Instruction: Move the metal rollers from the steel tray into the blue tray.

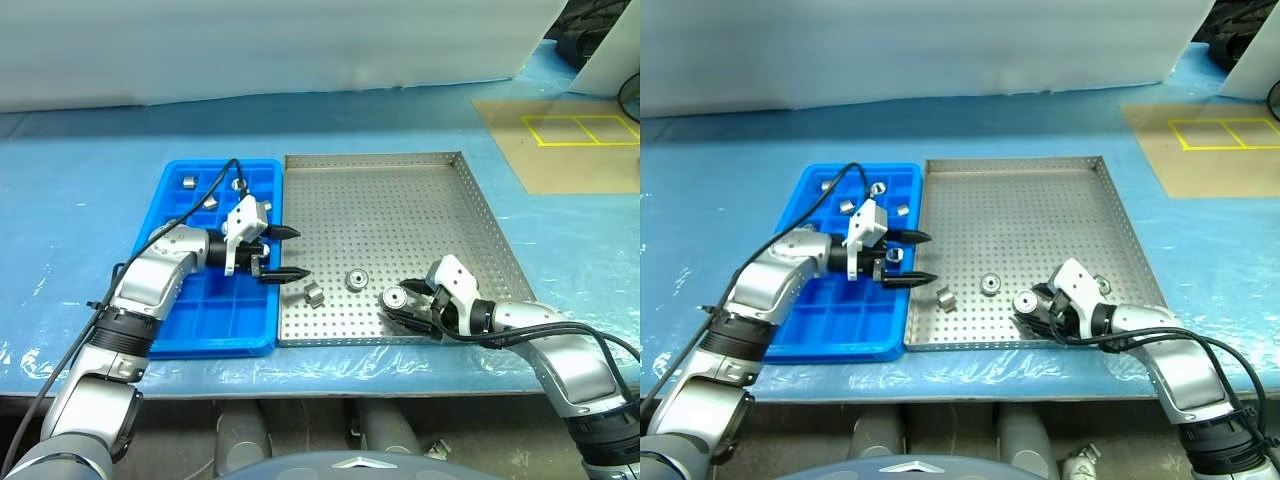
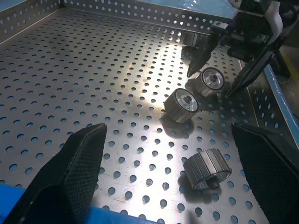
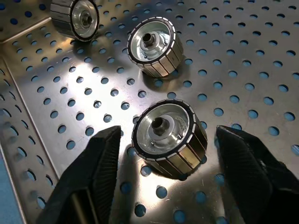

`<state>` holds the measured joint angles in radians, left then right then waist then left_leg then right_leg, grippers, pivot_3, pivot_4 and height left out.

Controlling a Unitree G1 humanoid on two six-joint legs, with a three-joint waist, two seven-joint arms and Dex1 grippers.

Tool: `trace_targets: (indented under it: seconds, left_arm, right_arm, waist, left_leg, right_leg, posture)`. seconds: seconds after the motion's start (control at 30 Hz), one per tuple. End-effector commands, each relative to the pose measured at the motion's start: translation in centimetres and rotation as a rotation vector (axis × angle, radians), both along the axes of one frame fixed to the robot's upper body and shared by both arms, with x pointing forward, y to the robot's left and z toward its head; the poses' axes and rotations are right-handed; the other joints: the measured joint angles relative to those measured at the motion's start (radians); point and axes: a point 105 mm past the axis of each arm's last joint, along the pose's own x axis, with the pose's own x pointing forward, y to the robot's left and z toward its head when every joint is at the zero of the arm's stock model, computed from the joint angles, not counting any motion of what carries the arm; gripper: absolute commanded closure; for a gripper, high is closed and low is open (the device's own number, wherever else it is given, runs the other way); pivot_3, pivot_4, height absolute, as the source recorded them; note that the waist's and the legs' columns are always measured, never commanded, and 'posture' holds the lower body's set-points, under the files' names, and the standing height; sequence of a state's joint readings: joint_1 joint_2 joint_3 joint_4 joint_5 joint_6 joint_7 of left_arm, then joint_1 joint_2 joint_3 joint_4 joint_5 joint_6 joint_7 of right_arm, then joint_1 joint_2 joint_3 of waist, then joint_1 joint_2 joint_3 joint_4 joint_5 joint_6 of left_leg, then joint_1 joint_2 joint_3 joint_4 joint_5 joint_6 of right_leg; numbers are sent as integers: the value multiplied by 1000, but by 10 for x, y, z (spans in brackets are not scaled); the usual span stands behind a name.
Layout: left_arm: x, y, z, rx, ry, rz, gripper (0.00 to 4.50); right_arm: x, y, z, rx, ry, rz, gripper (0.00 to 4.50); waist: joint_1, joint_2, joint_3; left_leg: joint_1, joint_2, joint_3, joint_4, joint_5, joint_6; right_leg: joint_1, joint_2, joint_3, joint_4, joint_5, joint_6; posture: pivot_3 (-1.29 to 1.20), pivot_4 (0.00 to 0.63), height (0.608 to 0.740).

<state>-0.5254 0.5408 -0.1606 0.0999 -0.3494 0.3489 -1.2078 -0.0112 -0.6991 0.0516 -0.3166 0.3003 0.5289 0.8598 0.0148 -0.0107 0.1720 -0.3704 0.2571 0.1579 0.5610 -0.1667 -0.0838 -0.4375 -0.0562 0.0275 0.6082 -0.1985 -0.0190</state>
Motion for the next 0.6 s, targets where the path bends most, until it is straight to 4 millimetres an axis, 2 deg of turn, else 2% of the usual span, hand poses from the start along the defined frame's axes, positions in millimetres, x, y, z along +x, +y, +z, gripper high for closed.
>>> trace_targets:
  seconds: [0.03,0.07,0.13,0.23,0.33,0.43,0.6]
  left_arm:
    - [3,7,17,-9,-56,6,0]
    - [4,9,18,-8,-57,8,0]
    - [4,11,20,-6,-59,10,0]
    - [4,16,23,-1,-69,23,0]
    - [7,25,30,-2,-83,55,0]
    - [9,36,35,6,-96,89,0]
    - [17,55,52,-18,-122,159,0]
  right_arm:
    - [3,2,-1,-14,-28,-14,2263]
    - [4,2,1,-5,-33,-11,2597]
    - [5,3,3,10,-37,0,2712]
    - [14,1,3,-12,-70,-42,2712]
    - [10,7,8,16,-71,-5,2712]
    - [16,6,15,-38,-118,-17,2712]
    - [16,24,47,10,-144,108,2712]
  waist:
    - [0,0,0]
    - [-1,0,0]
    - [-1,0,0]
    - [-1,0,0]
    - [-1,1,0]
    - [-2,1,0]
    - [-1,1,0]
  left_leg:
    - [0,0,0,0,0,0]
    - [0,0,0,0,0,0]
    - [0,0,1,0,0,0]
    - [1,0,1,1,0,0]
    - [1,0,1,1,0,0]
    - [1,0,1,1,0,0]
    - [1,0,1,0,0,0]
  right_leg:
    - [0,0,0,0,0,0]
    - [0,0,0,0,0,0]
    - [0,0,0,0,0,0]
    - [0,-1,0,0,0,0]
    - [0,-1,1,1,0,1]
    - [0,-1,1,0,0,1]
    - [0,-1,1,1,0,1]
  posture:
    - [-286,150,740]
    - [-285,150,740]
    - [-286,150,740]
    - [-285,150,740]
    - [-281,150,740]
    - [-274,150,740]
    - [-243,150,740]
